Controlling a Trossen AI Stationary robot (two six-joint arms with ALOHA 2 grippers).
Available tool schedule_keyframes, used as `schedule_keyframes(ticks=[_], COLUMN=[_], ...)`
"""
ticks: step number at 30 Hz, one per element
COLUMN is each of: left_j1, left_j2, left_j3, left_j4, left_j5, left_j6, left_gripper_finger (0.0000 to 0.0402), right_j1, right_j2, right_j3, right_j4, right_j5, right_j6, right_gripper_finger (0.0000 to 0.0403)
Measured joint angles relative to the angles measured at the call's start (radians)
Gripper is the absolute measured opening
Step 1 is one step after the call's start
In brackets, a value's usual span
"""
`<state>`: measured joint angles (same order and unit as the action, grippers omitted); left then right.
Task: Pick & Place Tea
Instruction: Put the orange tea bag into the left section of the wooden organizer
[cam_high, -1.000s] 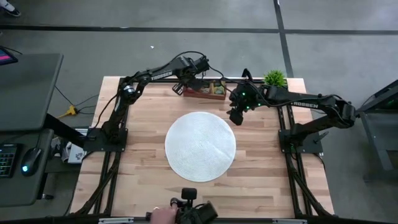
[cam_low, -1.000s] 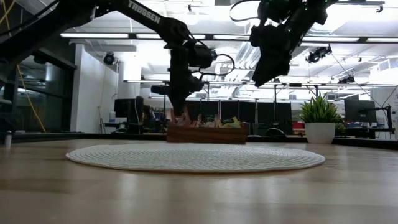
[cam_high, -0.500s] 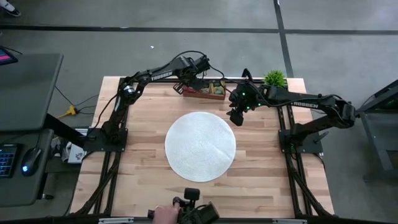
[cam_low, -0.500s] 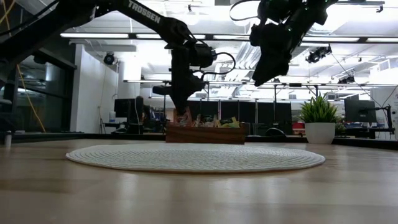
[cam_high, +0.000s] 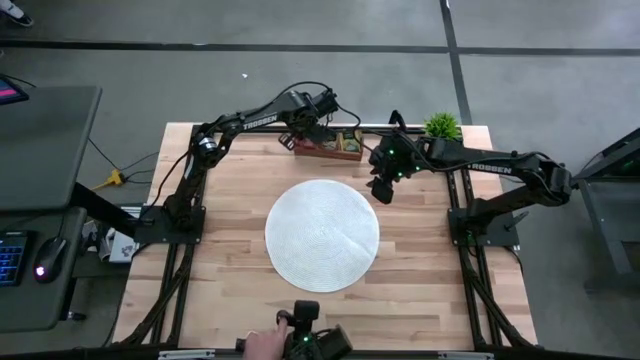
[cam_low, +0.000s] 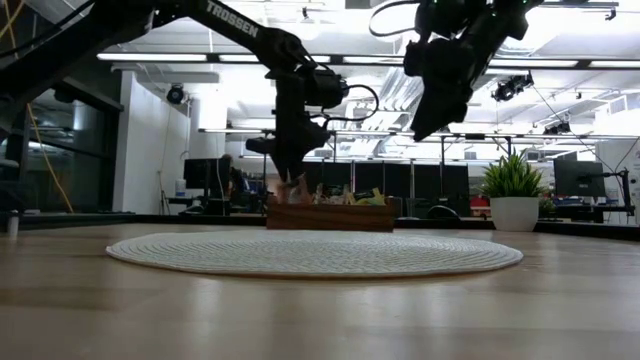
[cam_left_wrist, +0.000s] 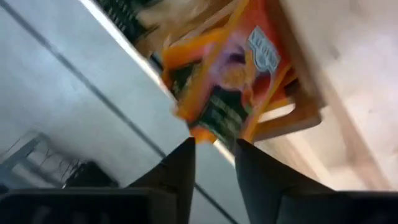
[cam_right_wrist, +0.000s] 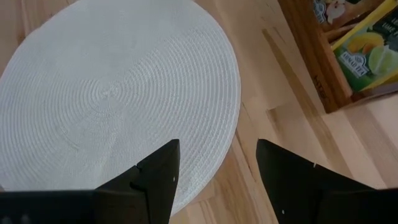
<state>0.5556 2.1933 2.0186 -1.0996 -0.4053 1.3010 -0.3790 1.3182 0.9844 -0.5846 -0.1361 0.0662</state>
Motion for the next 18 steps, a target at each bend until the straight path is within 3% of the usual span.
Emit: schedule_keyframes(ticks=[5,10,14,18], left_j1=[-0.002,-0.007,-0.006,-0.004], left_j2=[0.0,0.0,0.0,0.0], left_j3=[0.0,0.021,0.091,0.19], left_j4=[0.024,0.046,0.037,0.006], left_j5=[-0.063,-0.179,-0.17,-0.082], left_j6=[0.0,-0.004,-0.067,-0.148], left_gripper_finger=[0.0141,0.0149,0.015,0.015], right_j1=[0.0,0.0,0.0,-0.001], right_j2=[0.0,0.0,0.0,-0.026], right_j3=[0.0,0.0,0.0,0.0], right_j4=[-0.02,-0.024,-0.026,-0.046], right_j5=[0.0,0.002,0.018,0.04], right_j6=[-0.007,-0.018,-0.023,-0.029], right_gripper_finger=[0.0208,0.0208,0.0208,0.0208])
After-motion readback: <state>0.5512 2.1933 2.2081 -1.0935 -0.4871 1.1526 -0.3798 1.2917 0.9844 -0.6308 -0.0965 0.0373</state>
